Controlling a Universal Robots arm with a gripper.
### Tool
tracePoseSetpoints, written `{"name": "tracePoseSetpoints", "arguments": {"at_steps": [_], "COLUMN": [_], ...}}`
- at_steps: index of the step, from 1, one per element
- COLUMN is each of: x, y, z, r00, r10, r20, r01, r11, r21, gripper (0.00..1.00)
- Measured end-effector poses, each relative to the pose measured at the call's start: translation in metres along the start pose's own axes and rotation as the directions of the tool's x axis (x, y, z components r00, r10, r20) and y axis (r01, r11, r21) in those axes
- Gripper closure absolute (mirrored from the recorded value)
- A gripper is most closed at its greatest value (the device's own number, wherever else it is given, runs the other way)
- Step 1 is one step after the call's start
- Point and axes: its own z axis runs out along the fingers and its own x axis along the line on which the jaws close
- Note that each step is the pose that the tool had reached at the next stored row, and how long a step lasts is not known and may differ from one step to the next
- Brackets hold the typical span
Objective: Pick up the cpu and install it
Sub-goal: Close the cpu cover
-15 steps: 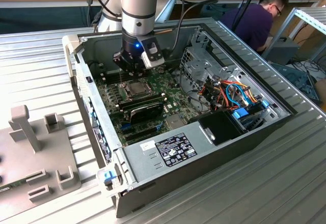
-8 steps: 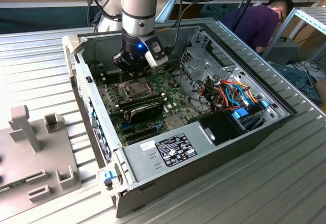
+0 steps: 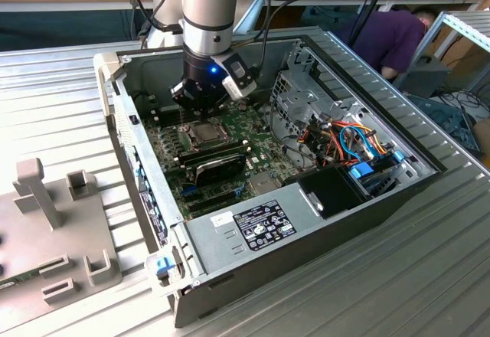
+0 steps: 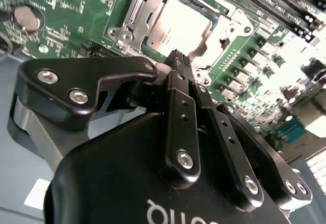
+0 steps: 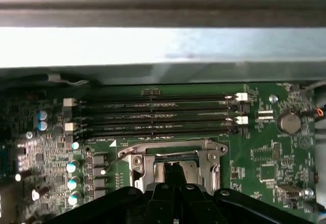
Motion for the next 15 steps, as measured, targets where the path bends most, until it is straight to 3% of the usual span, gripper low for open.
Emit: {"name": "tracePoseSetpoints", "arguments": {"at_steps": [3,4,7,11,15], "x": [0.0001,0.0002,0.0002,0.0002,0.0037], "y": [0.0000,0.0000,0.0000,0.0000,-0.0020], "z": [0.0000,0.0004,0.0006,0.0006,0.0010], "r00": [1.0000,0.9999,0.9984,0.9983,0.9975], "r10": [-0.004,-0.003,-0.004,-0.004,-0.040], "r20": [-0.0007,-0.0116,-0.0571,-0.0577,-0.0584], "r01": [0.004,0.004,0.004,0.004,0.040], "r11": [1.0000,1.0000,1.0000,1.0000,0.9992], "r21": [0.0015,0.0013,0.0026,0.0028,0.0012], "gripper": [0.89,0.89,0.89,0.89,0.89]}}
